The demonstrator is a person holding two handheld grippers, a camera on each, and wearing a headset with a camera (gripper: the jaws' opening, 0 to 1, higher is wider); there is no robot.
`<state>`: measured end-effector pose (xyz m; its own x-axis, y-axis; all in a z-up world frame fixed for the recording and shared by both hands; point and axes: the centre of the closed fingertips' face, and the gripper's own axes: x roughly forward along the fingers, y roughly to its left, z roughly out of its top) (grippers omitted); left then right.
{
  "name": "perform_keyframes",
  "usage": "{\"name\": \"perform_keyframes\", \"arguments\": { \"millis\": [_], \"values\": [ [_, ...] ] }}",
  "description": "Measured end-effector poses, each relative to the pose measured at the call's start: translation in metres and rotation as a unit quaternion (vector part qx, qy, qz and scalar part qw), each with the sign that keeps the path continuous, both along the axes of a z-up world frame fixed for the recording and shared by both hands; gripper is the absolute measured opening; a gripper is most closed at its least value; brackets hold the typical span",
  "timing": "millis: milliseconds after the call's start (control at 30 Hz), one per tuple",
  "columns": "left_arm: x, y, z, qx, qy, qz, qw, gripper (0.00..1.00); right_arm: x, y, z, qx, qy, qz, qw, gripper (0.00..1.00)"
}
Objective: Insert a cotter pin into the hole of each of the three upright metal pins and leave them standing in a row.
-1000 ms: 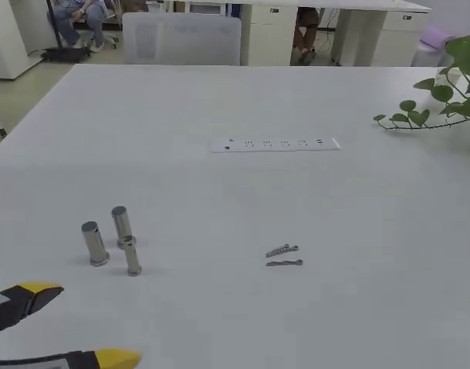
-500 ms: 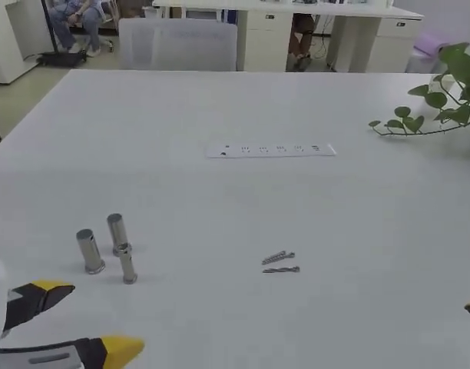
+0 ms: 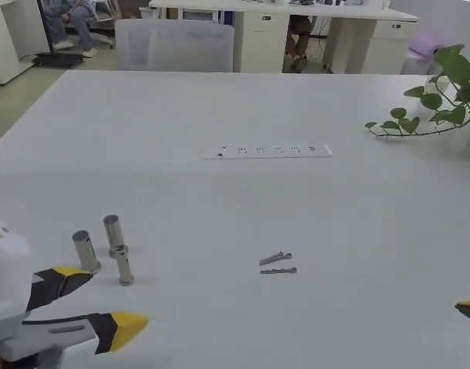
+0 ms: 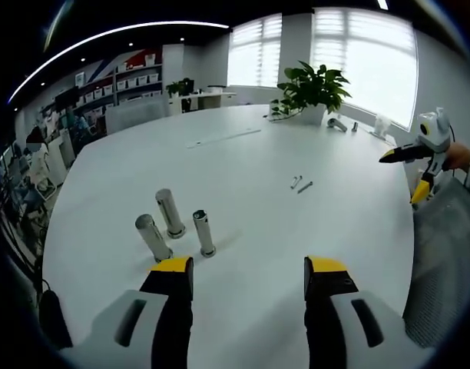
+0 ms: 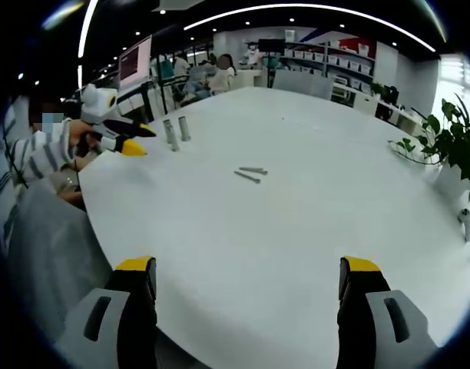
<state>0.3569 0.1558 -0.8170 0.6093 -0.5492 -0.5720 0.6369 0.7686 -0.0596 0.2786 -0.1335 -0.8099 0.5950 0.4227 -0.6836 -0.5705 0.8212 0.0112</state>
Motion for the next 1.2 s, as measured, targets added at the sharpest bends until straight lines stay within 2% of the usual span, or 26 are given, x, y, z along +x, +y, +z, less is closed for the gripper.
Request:
{"name": "perform_keyframes", "arguments": {
  "millis": [133, 300, 433, 533, 700, 767, 933, 1067, 1200],
  "values": [
    [0.007, 0.000, -0.001, 0.011, -0.003, -0.002, 0.9999, 0.53, -0.001, 0.001, -0.001, 0.000, 0.002, 0.002, 1.0000, 1.00],
    [0.016, 0.001, -0.003, 0.006, -0.001, 0.004, 1.0000, 0.50, -0.001, 0.003, -0.001, 0.001, 0.003, 0.006, 1.0000, 1.00],
    [0.022, 0.003, -0.006, 0.010, 0.000, 0.008, 0.9999, 0.46, -0.002, 0.004, -0.002, 0.000, 0.004, 0.008, 1.0000, 1.00],
    [0.029, 0.006, -0.007, -0.004, 0.006, 0.031, 0.9995, 0.40, -0.002, 0.004, -0.001, 0.000, 0.003, 0.009, 1.0000, 1.00],
    [0.038, 0.007, -0.004, -0.007, -0.008, 0.037, 0.9993, 0.33, -0.002, 0.004, 0.001, 0.001, 0.001, 0.005, 1.0000, 1.00],
    [0.042, 0.008, -0.005, -0.009, -0.005, 0.040, 0.9991, 0.32, -0.002, 0.003, 0.001, 0.001, 0.002, 0.005, 1.0000, 0.99],
    [0.046, 0.008, -0.010, 0.001, -0.003, 0.036, 0.9994, 0.28, -0.004, 0.004, 0.002, 0.004, 0.001, 0.005, 1.0000, 0.99],
    [0.049, 0.012, -0.020, 0.019, 0.013, 0.036, 0.9991, 0.22, -0.004, 0.003, 0.002, 0.004, 0.003, 0.005, 1.0000, 0.99],
    [0.053, 0.012, -0.023, 0.023, 0.013, 0.039, 0.9989, 0.22, -0.005, 0.003, 0.002, 0.005, 0.003, 0.003, 1.0000, 0.99]
  ]
}}
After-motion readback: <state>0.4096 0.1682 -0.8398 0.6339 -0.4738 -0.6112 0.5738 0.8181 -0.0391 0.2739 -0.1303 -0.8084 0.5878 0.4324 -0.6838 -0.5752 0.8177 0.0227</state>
